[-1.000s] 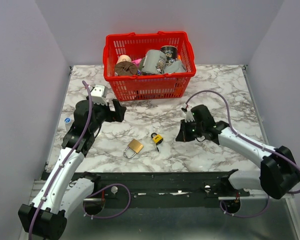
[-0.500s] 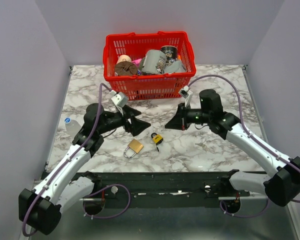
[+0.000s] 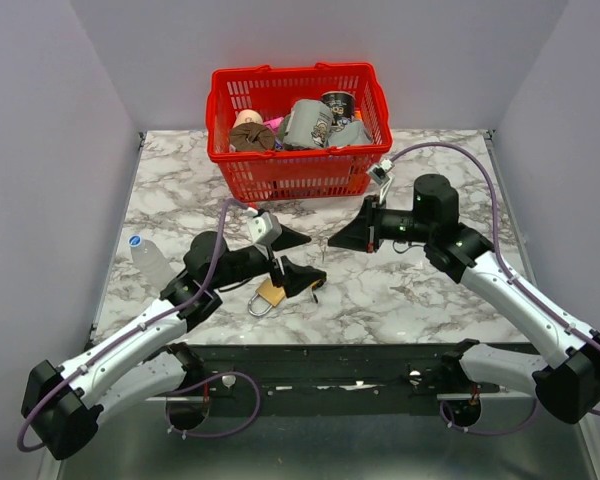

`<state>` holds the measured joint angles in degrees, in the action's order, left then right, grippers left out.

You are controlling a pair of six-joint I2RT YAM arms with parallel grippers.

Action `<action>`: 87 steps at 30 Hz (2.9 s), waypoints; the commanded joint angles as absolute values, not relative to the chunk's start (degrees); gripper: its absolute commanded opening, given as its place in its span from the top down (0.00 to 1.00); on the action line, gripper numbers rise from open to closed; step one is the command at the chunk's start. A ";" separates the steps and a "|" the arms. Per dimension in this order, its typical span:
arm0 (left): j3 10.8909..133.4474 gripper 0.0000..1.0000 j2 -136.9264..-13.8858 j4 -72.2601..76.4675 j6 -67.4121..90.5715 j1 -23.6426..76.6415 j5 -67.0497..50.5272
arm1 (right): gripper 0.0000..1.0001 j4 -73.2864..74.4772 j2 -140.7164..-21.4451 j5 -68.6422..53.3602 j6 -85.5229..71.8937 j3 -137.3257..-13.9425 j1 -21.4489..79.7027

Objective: Unlock with the key

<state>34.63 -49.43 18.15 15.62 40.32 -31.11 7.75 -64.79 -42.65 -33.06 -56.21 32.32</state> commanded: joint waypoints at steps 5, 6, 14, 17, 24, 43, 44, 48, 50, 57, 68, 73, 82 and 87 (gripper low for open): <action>35.15 0.01 -53.26 23.29 9.67 45.00 -23.56 | 0.99 2.38 -64.07 -41.75 -38.67 -55.72 32.78; 35.42 0.01 -53.96 23.55 9.49 45.70 -22.68 | 0.99 2.20 -64.07 -41.92 -38.85 -55.55 32.78; 35.25 0.05 -55.72 26.89 9.49 47.02 -18.29 | 0.99 1.32 -63.99 -41.84 -39.11 -54.41 32.87; 35.33 0.05 -56.07 27.95 9.49 47.28 -17.06 | 0.99 0.97 -64.07 -42.10 -39.55 -54.14 32.78; 35.77 0.28 -57.57 27.60 10.02 47.55 -16.88 | 0.99 0.53 -63.98 -42.10 -39.90 -53.88 32.78; 37.43 1.00 -54.93 14.34 6.60 48.16 -20.38 | 0.99 2.79 -63.54 -38.94 -35.44 -51.68 32.17; 37.96 1.00 -54.93 12.50 5.98 48.16 -21.35 | 0.99 4.29 -63.28 -38.24 -30.55 -51.94 32.17; 40.95 1.00 -56.07 1.79 3.70 48.16 -30.29 | 0.95 12.82 -61.97 -36.30 -15.76 -53.52 32.17; 42.88 1.00 -57.30 -1.74 2.73 48.16 -33.73 | 0.78 17.21 -61.35 -36.91 -9.62 -54.05 32.25; 45.88 1.00 -63.27 -5.72 4.65 48.16 -49.82 | 0.43 20.04 -59.06 -42.36 -5.19 -53.53 34.79; 47.28 1.00 -66.71 -9.75 3.08 48.16 -53.79 | 0.51 20.13 -61.08 -46.84 -6.15 -52.03 40.87; 47.46 1.00 -66.80 -9.84 3.08 48.08 -53.61 | 0.52 20.31 -61.79 -46.84 -6.50 -51.07 42.10; 47.20 1.00 -66.62 -9.05 3.60 48.08 -53.26 | 0.55 17.23 -62.14 -47.72 -9.32 -48.78 43.24; 47.20 1.00 -66.88 -9.05 3.78 48.08 -53.26 | 0.62 15.03 -62.58 -47.64 -10.46 -47.99 43.68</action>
<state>45.54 -66.72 -9.54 4.29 47.86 -51.46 17.85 -61.89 -46.19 -9.37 -49.01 42.87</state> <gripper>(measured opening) 0.014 0.407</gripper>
